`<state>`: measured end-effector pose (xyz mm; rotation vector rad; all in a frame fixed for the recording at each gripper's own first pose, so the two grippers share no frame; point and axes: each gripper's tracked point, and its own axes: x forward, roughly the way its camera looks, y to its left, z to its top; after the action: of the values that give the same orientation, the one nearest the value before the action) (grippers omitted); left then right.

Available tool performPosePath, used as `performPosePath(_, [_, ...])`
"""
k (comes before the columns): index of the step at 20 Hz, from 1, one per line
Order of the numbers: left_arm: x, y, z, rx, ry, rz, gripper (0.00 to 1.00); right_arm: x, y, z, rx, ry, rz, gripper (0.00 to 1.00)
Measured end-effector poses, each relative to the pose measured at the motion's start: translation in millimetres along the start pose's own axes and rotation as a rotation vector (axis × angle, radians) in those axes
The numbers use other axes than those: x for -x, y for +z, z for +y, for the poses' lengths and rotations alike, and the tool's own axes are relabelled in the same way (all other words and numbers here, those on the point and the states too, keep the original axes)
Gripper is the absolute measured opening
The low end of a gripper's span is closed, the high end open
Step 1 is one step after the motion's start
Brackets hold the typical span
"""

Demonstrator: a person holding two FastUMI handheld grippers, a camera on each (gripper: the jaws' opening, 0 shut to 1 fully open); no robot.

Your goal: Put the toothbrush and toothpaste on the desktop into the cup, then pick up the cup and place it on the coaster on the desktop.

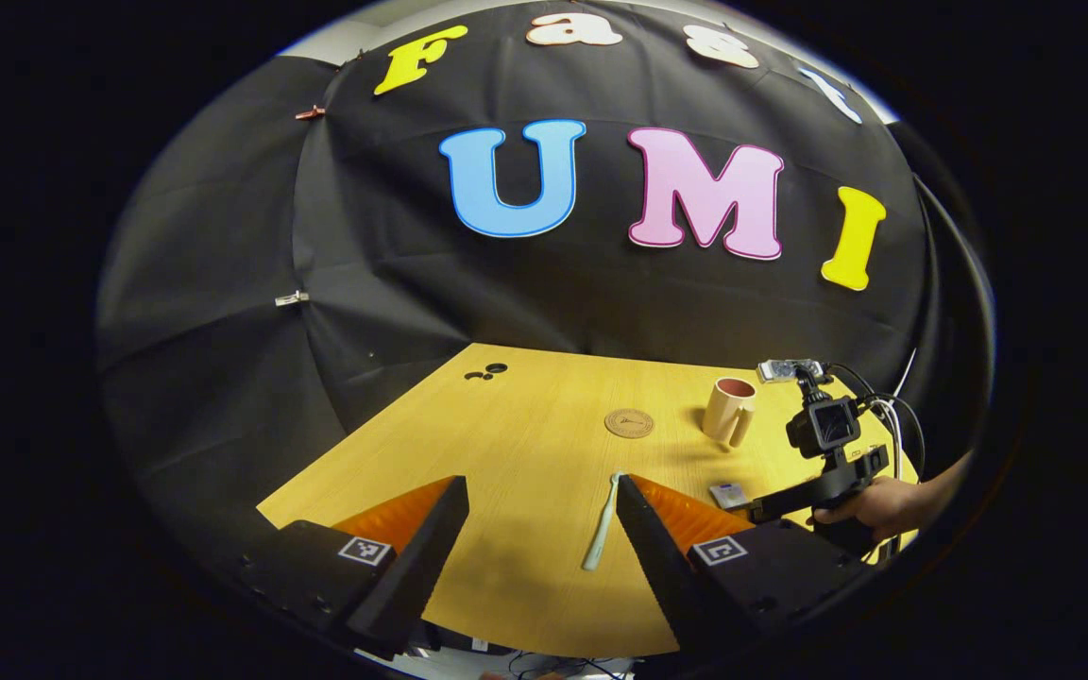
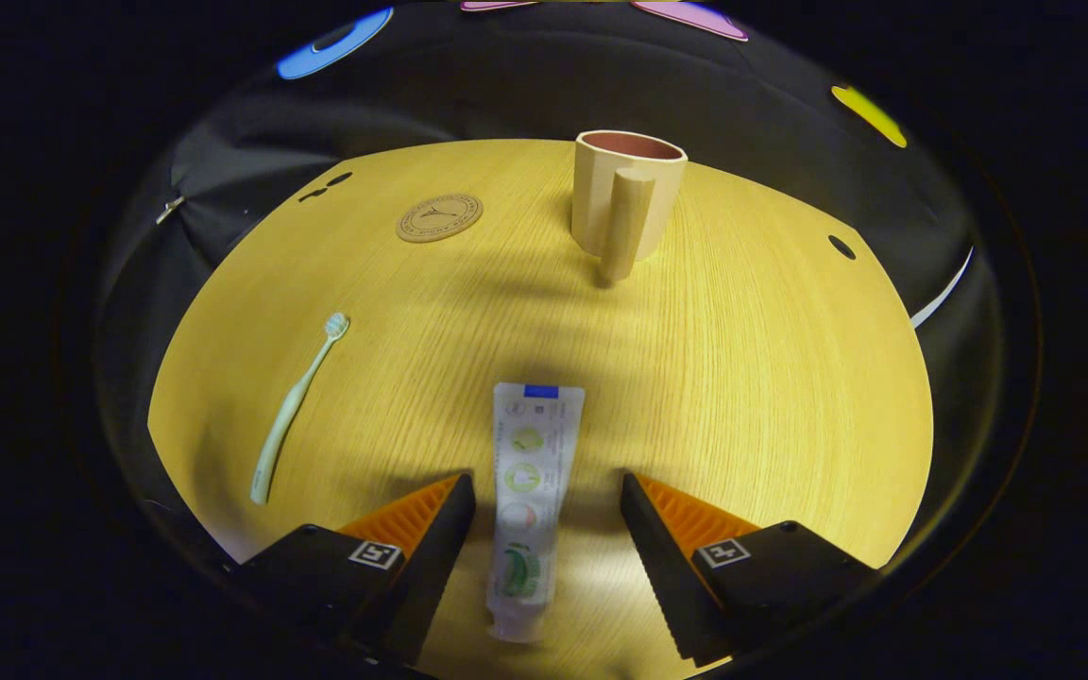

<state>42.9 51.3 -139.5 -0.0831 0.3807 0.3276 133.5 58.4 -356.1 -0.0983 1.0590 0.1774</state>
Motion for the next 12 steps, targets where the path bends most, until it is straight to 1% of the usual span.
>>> performPosePath(1, [-1.4, -0.1, 0.7, 0.0, 0.002, 0.002, 1.0, -0.6, -0.3, 1.2, -0.004, -0.003, 0.009, 0.95])
performPosePath(4, [-1.5, -4.1, 2.0, 0.006, 0.005, 0.01, 1.0, 0.0, -6.0, 5.0, 0.002, -0.002, 0.051, 0.74])
performPosePath(5, [-1.8, -4.7, 1.7, 0.007, 0.004, 0.015, 1.0, 3.1, -8.0, 6.8, 0.015, 0.006, 0.072, 0.69])
performPosePath(6, [-1.8, -5.7, 2.2, 0.008, 0.003, 0.014, 1.0, 4.7, -8.7, 9.4, 0.033, 0.014, 0.084, 0.6])
performPosePath(7, [-2.4, -5.4, 1.7, 0.008, 0.001, 0.013, 1.0, 4.9, -10.9, 10.6, 0.046, 0.02, 0.101, 0.62])
performPosePath(8, [-3.5, -7.5, 1.1, 0.005, -0.002, 0.015, 1.0, 5.6, -11.0, 10.0, 0.046, 0.027, 0.11, 0.47])
performPosePath(9, [-3.5, -8.3, 0.4, 0.002, -0.004, 0.02, 1.0, 3.3, -11.0, 10.8, 0.043, 0.028, 0.117, 0.4])
performPosePath(10, [-3.3, -10.3, 0.1, 0.0, -0.008, 0.022, 1.0, 3.7, -11.6, 10.8, 0.041, 0.029, 0.129, 0.4])
performPosePath(11, [-3.5, -10.2, -2.4, -0.002, -0.016, 0.023, 1.0, 3.5, -11.7, 11.5, 0.05, 0.035, 0.132, 0.35])
performPosePath(12, [-2.9, -11.8, -5.7, -0.004, -0.024, 0.023, 1.0, 4.2, -11.2, 11.8, 0.064, 0.043, 0.131, 0.44])
